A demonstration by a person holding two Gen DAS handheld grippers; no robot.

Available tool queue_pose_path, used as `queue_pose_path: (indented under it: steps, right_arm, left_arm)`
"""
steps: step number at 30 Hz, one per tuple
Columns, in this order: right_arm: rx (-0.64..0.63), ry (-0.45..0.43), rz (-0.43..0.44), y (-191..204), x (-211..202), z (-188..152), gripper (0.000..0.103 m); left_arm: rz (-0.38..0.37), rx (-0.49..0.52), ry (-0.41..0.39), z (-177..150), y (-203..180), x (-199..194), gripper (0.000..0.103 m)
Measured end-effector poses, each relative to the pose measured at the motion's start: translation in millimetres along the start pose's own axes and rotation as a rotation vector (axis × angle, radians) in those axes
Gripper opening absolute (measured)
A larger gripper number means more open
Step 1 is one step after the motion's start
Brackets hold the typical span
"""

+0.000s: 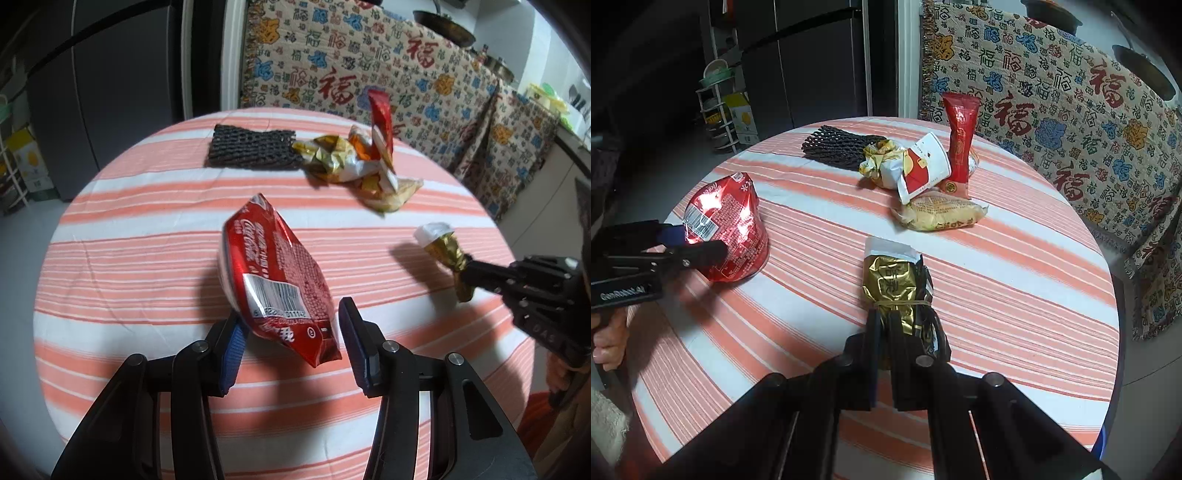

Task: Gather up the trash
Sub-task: 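Carry the red bag and gold wrapper over the blue wastebasket with both tools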

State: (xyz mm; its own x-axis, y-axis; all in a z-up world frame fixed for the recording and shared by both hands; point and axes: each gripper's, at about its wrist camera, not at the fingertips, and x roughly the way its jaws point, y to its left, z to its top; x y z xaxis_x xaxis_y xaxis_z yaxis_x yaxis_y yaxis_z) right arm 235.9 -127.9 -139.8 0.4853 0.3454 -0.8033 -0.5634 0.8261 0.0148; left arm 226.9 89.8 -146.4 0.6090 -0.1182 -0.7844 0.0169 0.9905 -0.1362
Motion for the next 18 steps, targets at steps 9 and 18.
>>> queue_pose_path:
  steps: [9, 18]
  right_arm:
    - [0.013, -0.011, -0.009, -5, -2, 0, 0.005]
    - [0.104, -0.084, 0.02, -27, -29, 1, 0.004]
  left_arm:
    - [-0.04, -0.022, -0.012, -1, -2, 3, 0.037]
    - [-0.076, 0.017, -0.064, 5, -29, -16, 0.037]
